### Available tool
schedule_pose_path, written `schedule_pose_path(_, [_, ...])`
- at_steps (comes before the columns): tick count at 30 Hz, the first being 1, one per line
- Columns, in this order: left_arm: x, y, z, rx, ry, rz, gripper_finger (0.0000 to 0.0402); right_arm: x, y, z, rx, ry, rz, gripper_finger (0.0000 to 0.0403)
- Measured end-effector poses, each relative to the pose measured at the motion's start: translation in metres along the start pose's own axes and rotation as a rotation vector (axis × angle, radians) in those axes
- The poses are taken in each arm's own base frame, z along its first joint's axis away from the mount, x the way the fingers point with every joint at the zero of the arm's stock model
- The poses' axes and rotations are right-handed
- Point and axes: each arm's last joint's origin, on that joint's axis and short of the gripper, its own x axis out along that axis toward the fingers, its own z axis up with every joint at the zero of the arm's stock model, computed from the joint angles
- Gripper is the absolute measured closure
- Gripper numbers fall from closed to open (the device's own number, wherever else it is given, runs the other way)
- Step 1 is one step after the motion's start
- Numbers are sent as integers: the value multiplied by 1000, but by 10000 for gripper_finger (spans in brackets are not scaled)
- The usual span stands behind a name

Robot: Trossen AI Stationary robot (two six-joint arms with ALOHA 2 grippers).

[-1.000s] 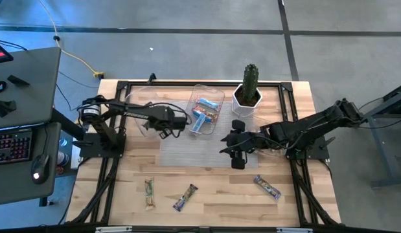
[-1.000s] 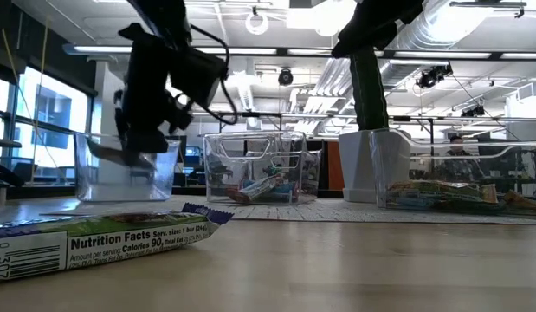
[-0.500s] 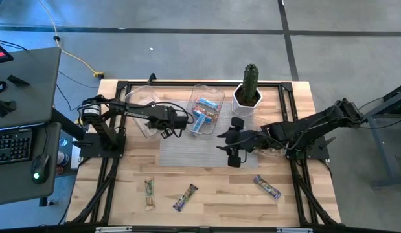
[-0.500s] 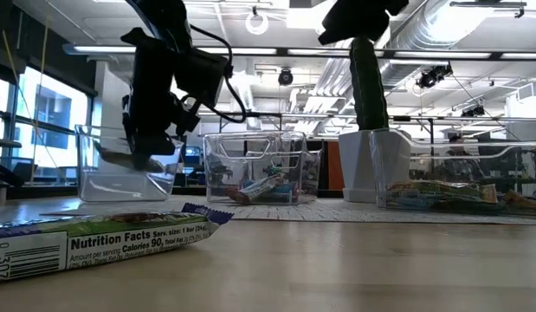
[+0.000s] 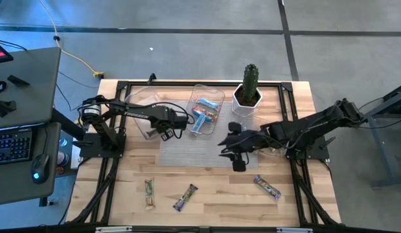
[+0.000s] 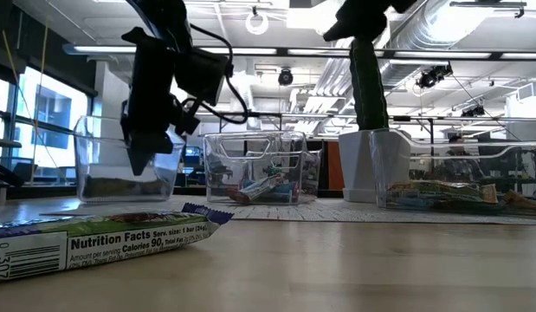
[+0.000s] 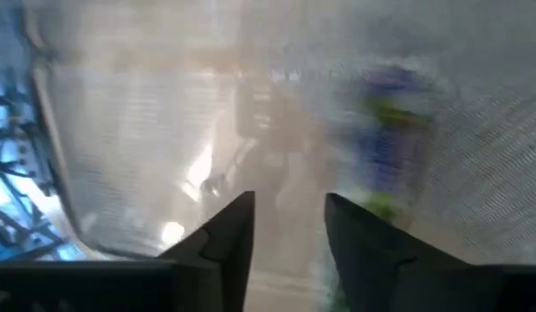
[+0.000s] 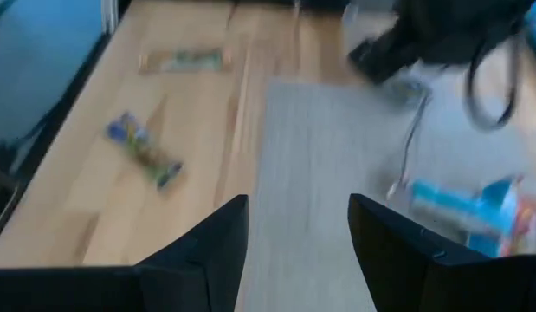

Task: Pick and place Granola Bars by type
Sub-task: Put the blue granola bar into the left transparent bin

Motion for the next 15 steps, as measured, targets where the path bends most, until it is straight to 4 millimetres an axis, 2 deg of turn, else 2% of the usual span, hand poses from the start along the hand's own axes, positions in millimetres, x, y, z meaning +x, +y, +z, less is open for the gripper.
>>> schedule_pose_path(4, [-2,1,1,2,-13,29,232,-3,7,-19,54,186,-7,219])
schedule_pose_path(7, [-8,4,4,13,-13,39,223,-12,15,-40,136,386,-63,219])
schedule_pose_path(11, [-27,14,9,24,-20,107,225,-29,31,-64,245,621,-121,219])
schedule_pose_path(15, [-51,25,16,11,-42,136,227,-42,53,-77,384,715,-144,219])
